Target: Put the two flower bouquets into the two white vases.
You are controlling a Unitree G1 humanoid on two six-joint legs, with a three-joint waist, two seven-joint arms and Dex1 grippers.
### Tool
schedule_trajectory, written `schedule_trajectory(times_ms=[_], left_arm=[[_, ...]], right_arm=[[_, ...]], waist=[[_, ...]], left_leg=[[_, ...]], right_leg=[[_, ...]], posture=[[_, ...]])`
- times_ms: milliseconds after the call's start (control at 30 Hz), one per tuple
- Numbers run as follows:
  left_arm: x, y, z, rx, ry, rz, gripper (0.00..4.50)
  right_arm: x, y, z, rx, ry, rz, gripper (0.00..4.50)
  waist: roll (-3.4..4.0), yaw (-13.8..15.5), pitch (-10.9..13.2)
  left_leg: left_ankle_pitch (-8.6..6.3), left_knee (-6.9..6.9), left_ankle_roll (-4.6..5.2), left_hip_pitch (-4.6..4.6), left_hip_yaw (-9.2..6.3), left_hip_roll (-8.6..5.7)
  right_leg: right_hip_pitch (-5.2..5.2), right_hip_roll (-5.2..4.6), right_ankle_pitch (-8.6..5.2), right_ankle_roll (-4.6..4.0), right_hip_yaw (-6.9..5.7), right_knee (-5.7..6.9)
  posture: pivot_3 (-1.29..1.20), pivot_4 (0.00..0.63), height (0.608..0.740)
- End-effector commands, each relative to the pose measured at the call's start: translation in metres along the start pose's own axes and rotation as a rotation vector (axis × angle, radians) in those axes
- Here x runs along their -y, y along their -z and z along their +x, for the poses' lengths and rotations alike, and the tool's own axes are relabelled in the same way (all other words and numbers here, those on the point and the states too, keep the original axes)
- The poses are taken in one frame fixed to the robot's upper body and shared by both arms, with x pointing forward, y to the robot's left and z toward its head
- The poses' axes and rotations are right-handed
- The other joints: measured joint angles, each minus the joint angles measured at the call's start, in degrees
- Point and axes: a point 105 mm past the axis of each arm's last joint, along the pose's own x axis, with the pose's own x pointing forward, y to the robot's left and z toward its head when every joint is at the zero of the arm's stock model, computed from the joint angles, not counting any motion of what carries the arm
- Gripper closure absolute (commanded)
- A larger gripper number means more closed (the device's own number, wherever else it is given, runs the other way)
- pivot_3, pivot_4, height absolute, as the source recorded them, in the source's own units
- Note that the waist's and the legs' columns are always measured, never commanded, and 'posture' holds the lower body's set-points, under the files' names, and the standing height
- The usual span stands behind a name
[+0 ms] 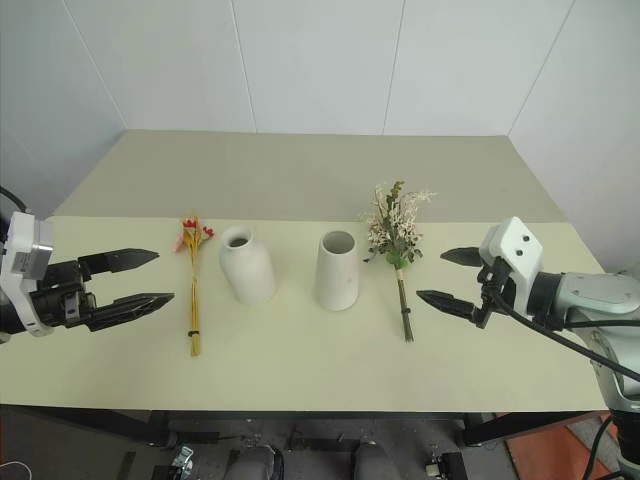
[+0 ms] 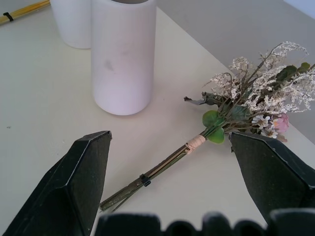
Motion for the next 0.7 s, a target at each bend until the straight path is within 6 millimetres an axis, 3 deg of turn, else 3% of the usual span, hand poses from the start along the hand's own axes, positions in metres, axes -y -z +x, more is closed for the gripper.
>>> schedule_trajectory(times_ms=[33,200,333,567,700], left_arm=[[0.0,-0.015,-0.005,0.041,-0.003,0.05,0.01],[0.0,-0.015,-0.004,0.045,-0.002,0.05,0.01],[0.001,-0.021,0.0,0.06,0.025,0.075,0.01],[0.0,-0.036,0.012,0.102,0.09,0.125,0.01],[-0.001,-0.035,0.015,0.106,0.098,0.126,0.01]], right_arm=[[0.007,-0.01,-0.005,0.01,0.021,-0.042,0.0],[0.007,-0.01,-0.004,0.009,0.021,-0.036,0.0],[0.009,-0.004,0.005,-0.081,0.017,0.072,0.0],[0.013,0.007,0.05,-0.322,0.025,0.324,0.0],[0.015,0.022,0.076,-0.476,0.055,0.348,0.0]], waist=[[0.0,0.0,0.0],[0.0,-0.04,0.0],[0.0,-0.14,0.0],[0.0,-0.57,0.0],[0.0,-1.25,0.0]], left_leg=[[0.0,0.0,0.0,0.0,0.0,0.0],[0.0,0.0,0.0,0.01,0.0,0.0],[0.0,0.0,0.0,0.01,0.0,0.01],[0.0,0.0,0.0,-0.06,0.0,0.0],[0.01,0.03,0.0,-0.56,0.0,-0.02]], right_leg=[[0.0,0.0,0.0,0.0,0.0,0.0],[0.0,0.01,0.0,0.0,0.0,0.01],[0.0,0.0,0.0,0.0,0.0,0.02],[-0.12,0.02,0.02,-0.04,0.01,0.06],[-0.73,0.03,0.05,-0.07,0.08,0.23]], posture=[[0.0,0.15,0.74],[0.0,0.15,0.74],[0.0,0.15,0.74],[0.0,0.15,0.74],[0.0,0.15,0.74]])
